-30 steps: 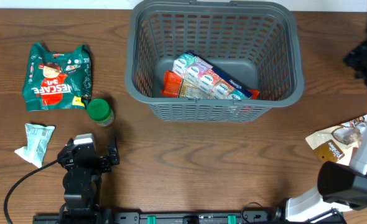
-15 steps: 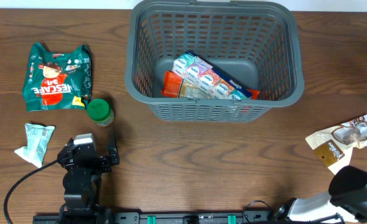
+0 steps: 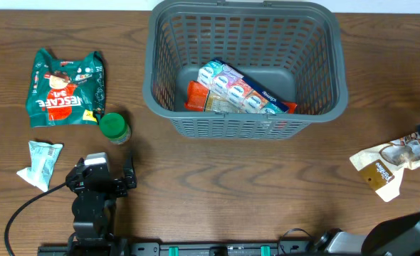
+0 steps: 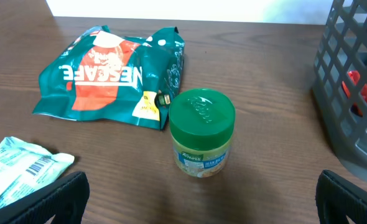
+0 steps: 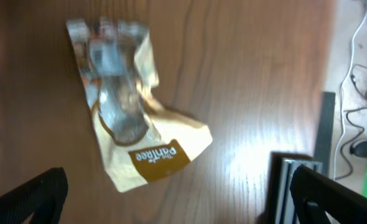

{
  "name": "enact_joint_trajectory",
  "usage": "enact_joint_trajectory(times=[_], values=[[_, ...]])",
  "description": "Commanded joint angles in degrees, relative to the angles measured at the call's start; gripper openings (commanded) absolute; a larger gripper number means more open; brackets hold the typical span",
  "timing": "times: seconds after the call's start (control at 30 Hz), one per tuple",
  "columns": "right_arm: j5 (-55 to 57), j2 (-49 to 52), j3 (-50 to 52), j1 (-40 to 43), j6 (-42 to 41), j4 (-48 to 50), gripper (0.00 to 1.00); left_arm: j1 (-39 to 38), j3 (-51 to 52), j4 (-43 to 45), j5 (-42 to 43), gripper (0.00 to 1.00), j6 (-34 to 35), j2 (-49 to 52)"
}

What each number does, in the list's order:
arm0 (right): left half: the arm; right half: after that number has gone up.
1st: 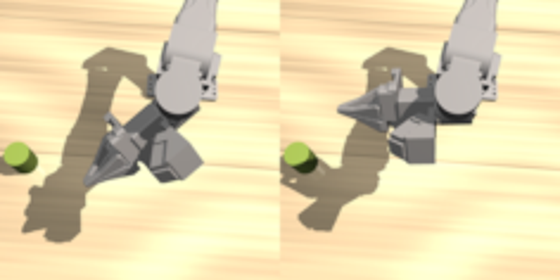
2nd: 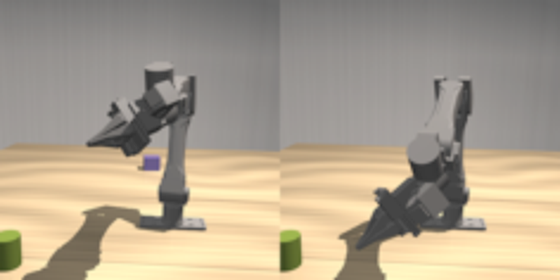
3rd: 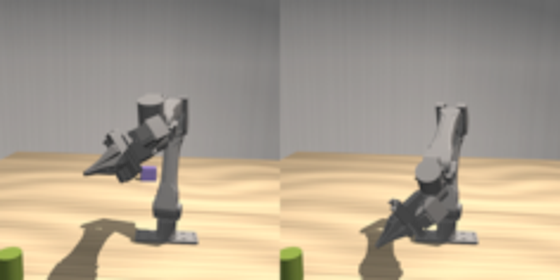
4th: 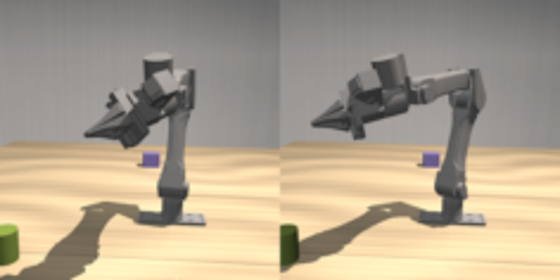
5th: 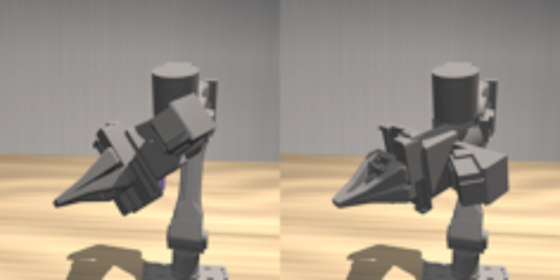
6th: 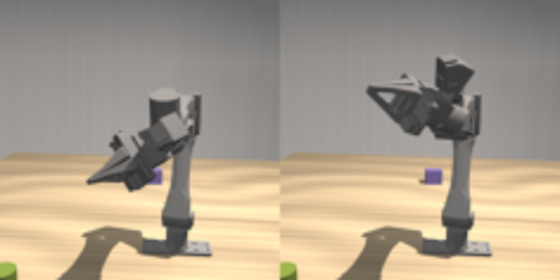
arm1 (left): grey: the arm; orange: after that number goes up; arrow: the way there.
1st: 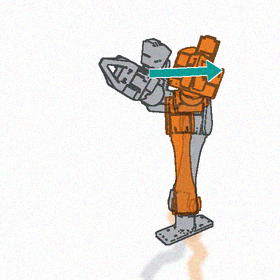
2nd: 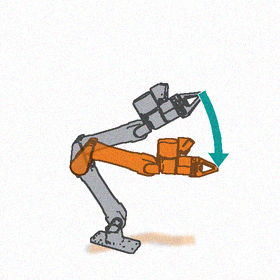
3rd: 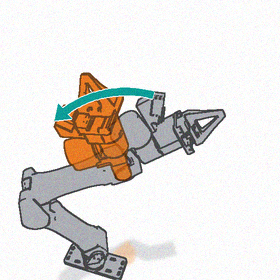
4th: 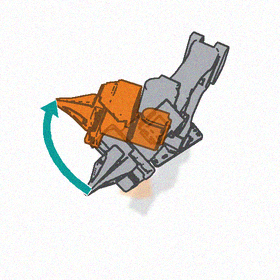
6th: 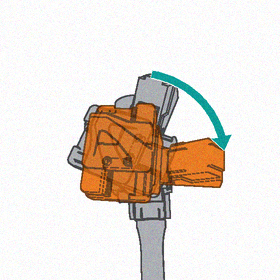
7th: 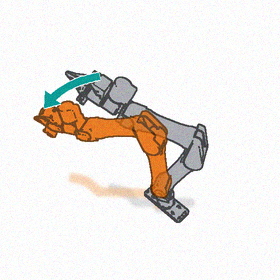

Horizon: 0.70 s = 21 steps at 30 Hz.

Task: Pack container
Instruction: 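Move the right gripper to the dried-mushroom bag and grasp it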

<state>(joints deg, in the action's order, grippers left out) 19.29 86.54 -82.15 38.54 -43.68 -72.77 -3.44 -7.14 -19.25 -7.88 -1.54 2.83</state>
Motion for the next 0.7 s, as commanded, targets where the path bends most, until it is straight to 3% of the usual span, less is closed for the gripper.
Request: enact_joint_trajectory(times=[0.0,0.23,0.67], values=[[-6.6,-0.61,8.24,0.92,12.7,6.1,0.99,-0.13,1.16,-0.37,-0.24,0.98,-0.15,-0.37],[-10.97,-0.5,12.59,0.92,17.42,13.46,0.99,-0.13,1.16,-0.35,-0.24,0.98,-0.15,-0.37],[-13.14,3.41,12.66,1.03,18.88,15.45,0.99,-0.13,1.16,-0.35,-0.24,0.98,-0.15,-0.37]])
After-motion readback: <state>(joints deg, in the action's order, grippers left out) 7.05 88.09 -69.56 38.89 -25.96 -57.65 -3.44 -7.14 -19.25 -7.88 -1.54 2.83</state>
